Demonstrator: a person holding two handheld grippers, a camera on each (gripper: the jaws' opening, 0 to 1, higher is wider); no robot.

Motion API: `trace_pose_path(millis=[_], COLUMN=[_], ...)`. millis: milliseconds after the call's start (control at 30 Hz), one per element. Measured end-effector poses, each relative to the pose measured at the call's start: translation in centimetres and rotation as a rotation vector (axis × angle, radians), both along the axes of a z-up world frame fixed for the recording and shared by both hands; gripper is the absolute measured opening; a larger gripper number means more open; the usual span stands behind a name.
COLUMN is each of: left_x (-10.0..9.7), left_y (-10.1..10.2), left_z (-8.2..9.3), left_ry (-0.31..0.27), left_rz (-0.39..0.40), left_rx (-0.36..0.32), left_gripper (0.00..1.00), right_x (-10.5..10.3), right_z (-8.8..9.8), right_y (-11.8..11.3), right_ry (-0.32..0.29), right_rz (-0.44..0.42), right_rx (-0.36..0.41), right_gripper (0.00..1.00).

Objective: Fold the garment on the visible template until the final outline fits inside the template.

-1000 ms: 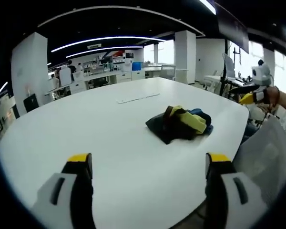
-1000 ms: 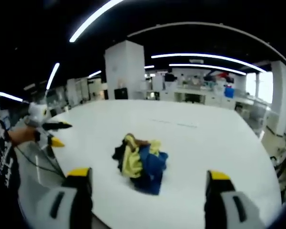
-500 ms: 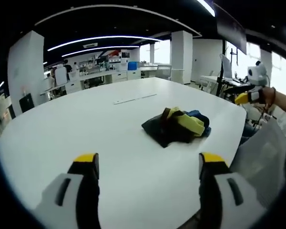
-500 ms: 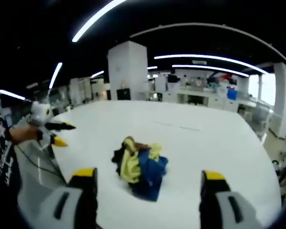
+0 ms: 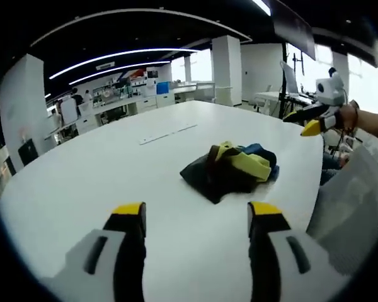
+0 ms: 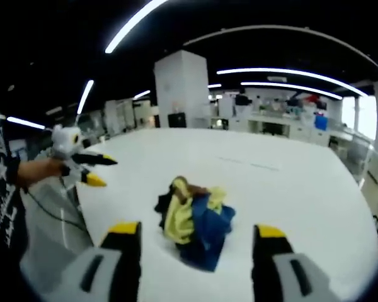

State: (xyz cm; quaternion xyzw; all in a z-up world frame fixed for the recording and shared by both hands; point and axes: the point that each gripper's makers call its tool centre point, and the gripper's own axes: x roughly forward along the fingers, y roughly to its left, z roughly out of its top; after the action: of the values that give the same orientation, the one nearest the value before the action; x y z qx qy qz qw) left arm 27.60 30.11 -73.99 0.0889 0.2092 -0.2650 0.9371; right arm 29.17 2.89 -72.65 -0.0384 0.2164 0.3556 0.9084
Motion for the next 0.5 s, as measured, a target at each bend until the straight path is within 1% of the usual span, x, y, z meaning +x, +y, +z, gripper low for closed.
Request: trace_pose_path(millis=[67, 167, 267, 367, 400, 500], left_x=[0.5, 0.8, 1.2, 1.3, 1.6, 2.0], left_y=[-0.5, -1.7, -2.0, -3.2, -3.3, -4.0], left_z=[0.0, -0.2, -0.9, -1.5, -2.0, -2.6], left_ry=[-0.004, 0.000, 0.005, 0.024, 0.028, 0.036], left_rz=[-0.013, -0.036, -0.067, -0.093, -0.114, -0.140], left_rx=[0.003, 0.010, 0.014, 0.025, 0.027, 0.032], left_gripper=[0.60, 0.56, 0.52, 0.49, 0.47, 0.43], right_x=[0.1, 0.4, 0.6, 0.8, 0.9, 1.2], right_z=[-0.1, -0.5, -1.0, -1.4, -1.5, -1.8], right_y=[0.3, 0.8, 1.4, 1.9, 2.2, 2.7], right_ry=[0.007, 0.017, 0.031, 0.043, 0.050, 0.060], right_rz=[0.006, 0.019, 0.030, 0.045, 0.050, 0.065], right_rx=[0.013, 0.026, 0.028, 0.030, 0.034, 0.036], right_gripper=[0.64, 0.57, 0.53, 0.49, 0.49, 0.46])
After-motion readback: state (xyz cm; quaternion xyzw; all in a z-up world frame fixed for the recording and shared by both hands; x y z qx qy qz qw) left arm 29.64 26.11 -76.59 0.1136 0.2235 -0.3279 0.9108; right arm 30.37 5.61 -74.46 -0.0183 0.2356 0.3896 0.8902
